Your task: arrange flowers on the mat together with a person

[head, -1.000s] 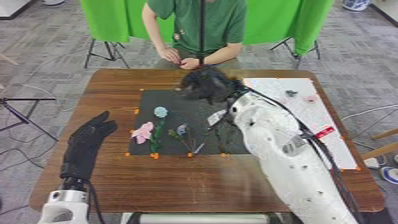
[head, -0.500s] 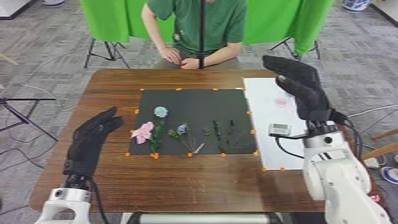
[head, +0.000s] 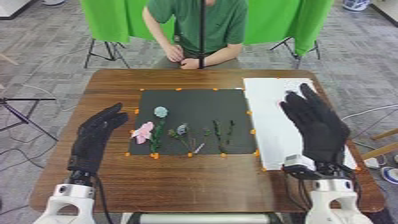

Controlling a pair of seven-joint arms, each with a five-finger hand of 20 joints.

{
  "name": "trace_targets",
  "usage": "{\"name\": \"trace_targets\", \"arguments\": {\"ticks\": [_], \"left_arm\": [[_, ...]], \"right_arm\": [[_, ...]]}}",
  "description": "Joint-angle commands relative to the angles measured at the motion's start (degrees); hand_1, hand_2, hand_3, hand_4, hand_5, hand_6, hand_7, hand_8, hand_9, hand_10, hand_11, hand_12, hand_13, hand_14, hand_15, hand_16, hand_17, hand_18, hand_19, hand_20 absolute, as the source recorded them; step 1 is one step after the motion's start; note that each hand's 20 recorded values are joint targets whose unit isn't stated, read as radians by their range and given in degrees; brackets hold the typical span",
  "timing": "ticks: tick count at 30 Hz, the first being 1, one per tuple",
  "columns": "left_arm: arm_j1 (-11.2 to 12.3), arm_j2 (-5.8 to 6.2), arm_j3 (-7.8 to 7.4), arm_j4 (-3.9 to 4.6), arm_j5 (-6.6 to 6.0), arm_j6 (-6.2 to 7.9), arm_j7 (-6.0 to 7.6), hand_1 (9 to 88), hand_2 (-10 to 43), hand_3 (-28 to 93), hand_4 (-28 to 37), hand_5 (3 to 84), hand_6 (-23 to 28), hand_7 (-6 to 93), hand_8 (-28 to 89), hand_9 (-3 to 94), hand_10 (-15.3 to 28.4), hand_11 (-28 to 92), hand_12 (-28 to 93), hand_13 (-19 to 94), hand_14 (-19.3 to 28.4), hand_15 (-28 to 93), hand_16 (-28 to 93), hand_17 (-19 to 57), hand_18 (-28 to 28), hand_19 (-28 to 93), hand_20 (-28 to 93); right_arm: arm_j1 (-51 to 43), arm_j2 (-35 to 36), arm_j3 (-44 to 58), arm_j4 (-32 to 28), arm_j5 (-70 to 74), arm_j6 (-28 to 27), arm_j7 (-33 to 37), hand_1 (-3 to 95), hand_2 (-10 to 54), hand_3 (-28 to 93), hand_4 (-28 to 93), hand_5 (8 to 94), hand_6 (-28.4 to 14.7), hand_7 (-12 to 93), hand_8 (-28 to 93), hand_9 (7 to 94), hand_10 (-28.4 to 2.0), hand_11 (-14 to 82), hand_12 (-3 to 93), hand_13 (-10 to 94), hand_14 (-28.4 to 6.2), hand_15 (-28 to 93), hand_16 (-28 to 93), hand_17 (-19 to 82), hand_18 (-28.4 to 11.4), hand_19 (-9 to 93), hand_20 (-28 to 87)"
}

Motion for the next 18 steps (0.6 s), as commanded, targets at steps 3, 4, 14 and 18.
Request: {"name": "trace_targets", "arguments": {"ticks": [3, 4, 14, 18], "left_arm": [[0.79, 0.31, -0.1, -1.04, 0.15, -0.33, 0.66, 28.2, -9.5, 63, -18.4, 43.3, 3.4, 13.4, -6, 43.5, 12.7, 19, 16, 33, 16.3, 12, 5, 4.1, 11.8, 5, 16], [0.81, 0.33, -0.1, -1.1, 0.15, -0.3, 0.69, 28.3, -9.5, 63, -18.4, 43.4, 3.4, 13.3, -6, 43.6, 12.7, 19, 16, 33, 16.4, 12, 5, 4.1, 11.8, 5, 16], [1.15, -0.55, -0.1, -1.58, 0.4, -0.06, 1.01, 28.4, -9.5, 63, -18.5, 43.3, 3.6, 13.2, -6, 43.6, 12.7, 19, 16, 33, 16.4, 13, 5, 4.2, 11.9, 5, 16], [0.8, -0.81, -0.07, -1.62, 0.39, -0.2, 0.84, 28.4, -9.5, 63, -18.3, 43.3, 3.5, 13.2, -6, 43.6, 12.7, 19, 16, 33, 16.4, 13, 5, 4.2, 11.9, 5, 16]], "right_arm": [[-2.07, -1.6, 0.69, -0.92, -4.63, -2.97, -1.17, 9.0, 3.4, 79, -18, 42.7, -0.6, 9, -9, 43.2, -15.0, 4.7, 10.4, 30, -12.9, 8, 14, 19, -13.1, 5, 28], [-1.94, -1.79, 0.72, -0.83, -4.99, -2.88, -1.45, 8.9, 3.4, 79, -18, 42.9, -0.6, 9, -8, 43.4, -15.0, 4.8, 10.5, 30, -13.0, 8, 14, 19, -13.1, 5, 28], [-1.2, -3.52, 0.95, -0.35, -4.67, -4.07, -1.32, 8.6, 3.6, 79, -18, 44.2, -0.7, 9, -9, 44.9, -15.1, 5.1, 10.6, 32, -13.5, 9, 14, 19, -13.5, 5, 28], [-0.99, -3.84, 1.08, -0.21, -4.66, -4.28, -1.2, 8.5, 3.7, 79, -18, 44.5, -0.7, 9, -9, 45.1, -15.2, 5.1, 10.6, 32, -13.8, 10, 14, 19, -13.7, 5, 28]]}}
